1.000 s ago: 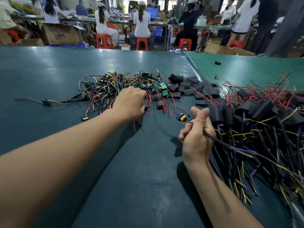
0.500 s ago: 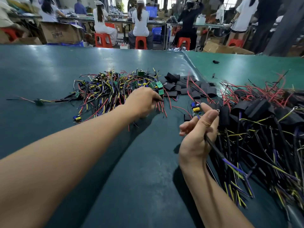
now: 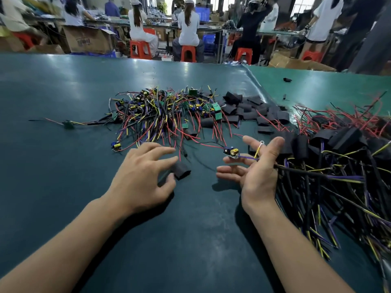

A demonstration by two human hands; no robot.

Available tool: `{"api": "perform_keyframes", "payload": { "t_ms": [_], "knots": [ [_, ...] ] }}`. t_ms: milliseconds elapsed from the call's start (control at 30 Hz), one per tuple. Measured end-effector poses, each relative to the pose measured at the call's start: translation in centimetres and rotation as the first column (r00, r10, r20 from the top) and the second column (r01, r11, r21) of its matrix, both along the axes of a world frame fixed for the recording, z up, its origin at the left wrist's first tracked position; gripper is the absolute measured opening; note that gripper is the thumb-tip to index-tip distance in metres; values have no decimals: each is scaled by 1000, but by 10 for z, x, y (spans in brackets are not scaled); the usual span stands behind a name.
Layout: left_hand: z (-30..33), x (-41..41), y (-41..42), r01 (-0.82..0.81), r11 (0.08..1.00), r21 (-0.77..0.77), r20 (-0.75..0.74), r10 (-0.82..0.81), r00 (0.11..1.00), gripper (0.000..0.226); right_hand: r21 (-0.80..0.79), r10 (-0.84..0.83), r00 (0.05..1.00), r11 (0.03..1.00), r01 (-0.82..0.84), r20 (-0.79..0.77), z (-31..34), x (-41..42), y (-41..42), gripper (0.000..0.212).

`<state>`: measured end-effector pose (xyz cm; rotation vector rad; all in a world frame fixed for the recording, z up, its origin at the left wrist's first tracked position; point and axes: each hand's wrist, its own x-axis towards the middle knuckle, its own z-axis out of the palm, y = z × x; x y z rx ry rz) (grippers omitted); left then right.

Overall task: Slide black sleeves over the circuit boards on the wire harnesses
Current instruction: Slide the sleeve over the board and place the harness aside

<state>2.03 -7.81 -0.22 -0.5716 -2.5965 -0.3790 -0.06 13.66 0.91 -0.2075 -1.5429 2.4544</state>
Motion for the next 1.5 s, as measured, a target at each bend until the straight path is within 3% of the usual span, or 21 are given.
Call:
{"api": "perform_keyframes", "payload": {
  "t_ms": [100, 200, 300, 433, 533, 633, 867, 1233, 1500],
  "knots": [
    [-1, -9, -3, 206, 973, 107, 111, -218, 970, 32, 36, 13, 998, 999, -11, -69, 3, 3, -1, 45],
    [-1, -19, -2, 266, 956, 120, 110, -279, 954, 22, 163, -19, 983, 985, 49, -180, -1, 5, 0, 15],
    [0, -23, -2, 198, 962, 187, 68, -214, 975, 30, 243, -15, 979, 968, 65, -201, -6, 5, 1, 15],
    [-3, -18, 0, 133, 907, 400, 46, -165, 985, 36, 242, 35, 987, 970, 4, -156, -6, 3, -1, 10],
    [-1, -20, -1, 117, 841, 528, 0, -137, 991, 33, 143, 41, 983, 990, -15, -178, -2, 3, -1, 14],
    [-2, -20, -2, 83, 779, 621, 44, -141, 989, 33, 57, 16, 985, 998, -6, -173, 3, 5, 2, 15],
    [-4, -20, 0, 83, 757, 649, 72, -169, 983, 34, 58, -85, 984, 994, 95, -155, 4, 3, 9, 16],
    [-1, -19, 1, 119, 762, 636, -26, -134, 991, 34, 0, 11, 988, 1000, -11, -154, 7, 5, 11, 14],
    [-3, -23, 0, 124, 741, 659, -17, -151, 988, 39, -19, 13, 993, 1000, -16, -113, 10, 4, 11, 14]
  ]
}}
